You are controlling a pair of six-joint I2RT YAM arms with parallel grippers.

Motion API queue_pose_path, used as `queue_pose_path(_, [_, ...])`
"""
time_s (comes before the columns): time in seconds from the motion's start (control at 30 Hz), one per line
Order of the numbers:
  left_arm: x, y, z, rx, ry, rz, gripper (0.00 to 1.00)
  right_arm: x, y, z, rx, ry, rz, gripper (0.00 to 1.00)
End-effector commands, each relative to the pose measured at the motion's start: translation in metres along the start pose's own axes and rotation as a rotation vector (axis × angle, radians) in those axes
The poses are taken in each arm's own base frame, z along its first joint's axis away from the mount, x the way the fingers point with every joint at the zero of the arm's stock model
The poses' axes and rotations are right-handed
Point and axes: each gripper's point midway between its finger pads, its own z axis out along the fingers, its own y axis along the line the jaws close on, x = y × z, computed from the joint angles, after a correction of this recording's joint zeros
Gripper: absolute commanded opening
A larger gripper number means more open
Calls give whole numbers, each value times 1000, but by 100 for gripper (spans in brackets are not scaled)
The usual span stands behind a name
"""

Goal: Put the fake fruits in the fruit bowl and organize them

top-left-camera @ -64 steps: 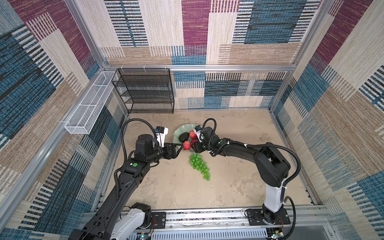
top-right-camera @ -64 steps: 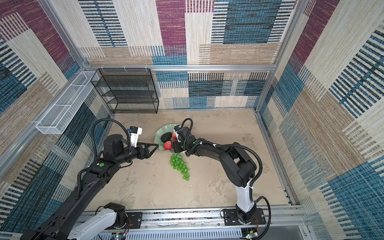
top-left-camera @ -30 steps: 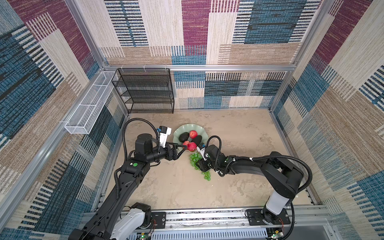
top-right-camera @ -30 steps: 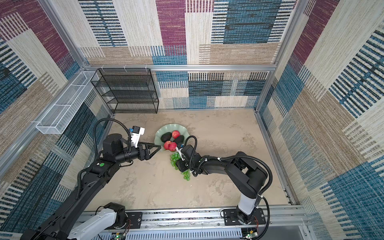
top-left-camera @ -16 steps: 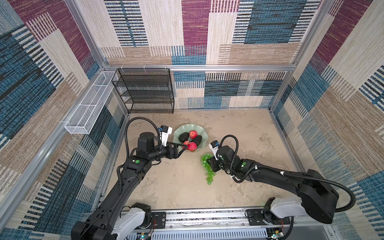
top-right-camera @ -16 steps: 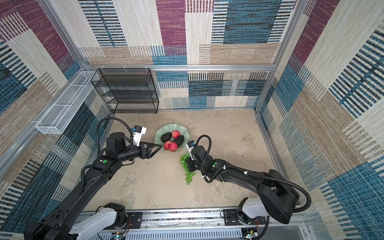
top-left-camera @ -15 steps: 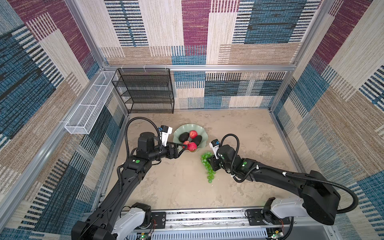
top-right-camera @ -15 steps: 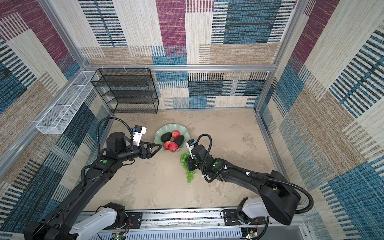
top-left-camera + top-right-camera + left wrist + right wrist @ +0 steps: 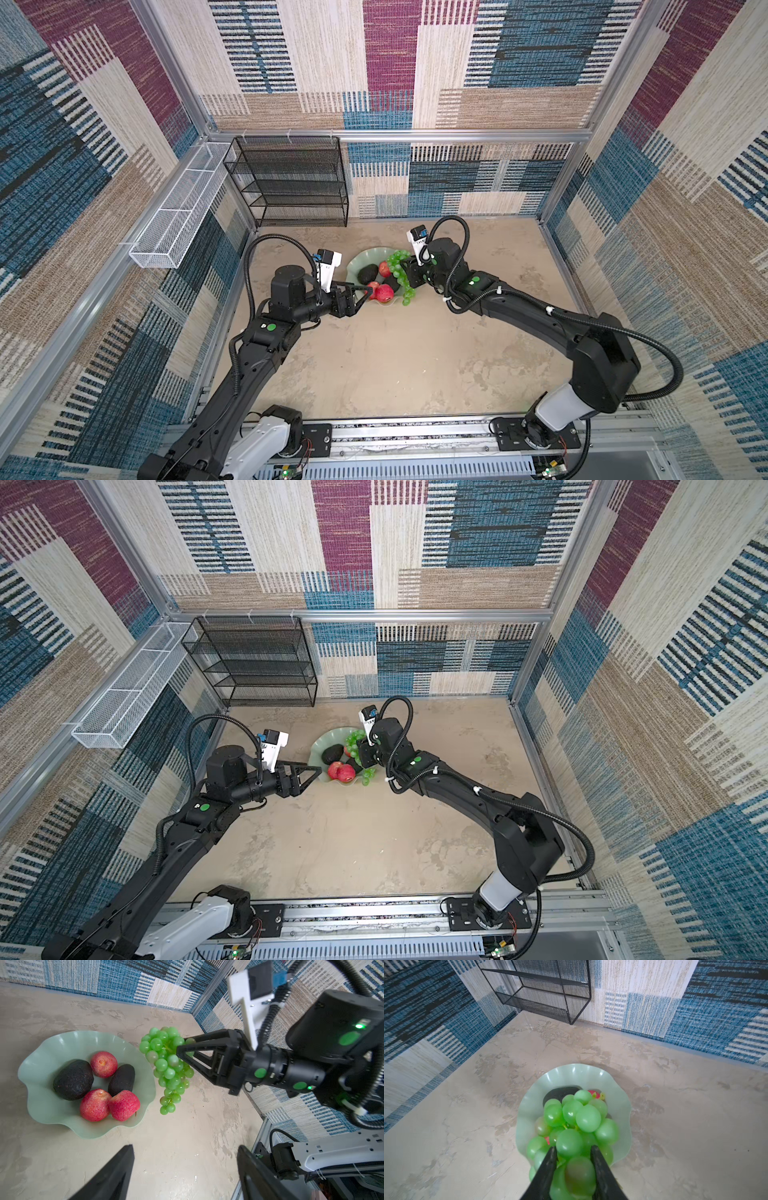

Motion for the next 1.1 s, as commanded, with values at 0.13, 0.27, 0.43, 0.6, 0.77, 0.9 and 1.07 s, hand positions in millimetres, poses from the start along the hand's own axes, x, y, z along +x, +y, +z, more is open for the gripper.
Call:
queue_pose_path(0.13, [-1, 4, -5, -40, -23, 49, 81, 10, 9, 69, -53, 38, -68, 31])
queue_pose_path(0.27, [-5, 11, -8, -90, -48, 61, 81, 12, 9, 91, -62, 49, -65, 35])
queue_pose_path(0.43, [-12, 16, -9, -126, -73, 76, 82, 0, 10, 98, -82, 39, -54, 60])
queue_pose_path(0.6, [-20, 34, -11, -224, -113, 83, 82, -24, -4, 79, -67, -12, -15, 100])
queue_pose_path(0.77, [-28, 67, -24, -421, -181, 87, 83, -25, -26, 35, -29, -67, 37, 100])
queue_pose_path(0.9, [-25, 120, -55, -748, -292, 109, 86, 9, -49, -21, 68, -160, 70, 100])
queue_pose_path(1.07, [-7, 173, -86, -1054, -422, 231, 99, 50, -106, -105, 331, -381, 107, 100])
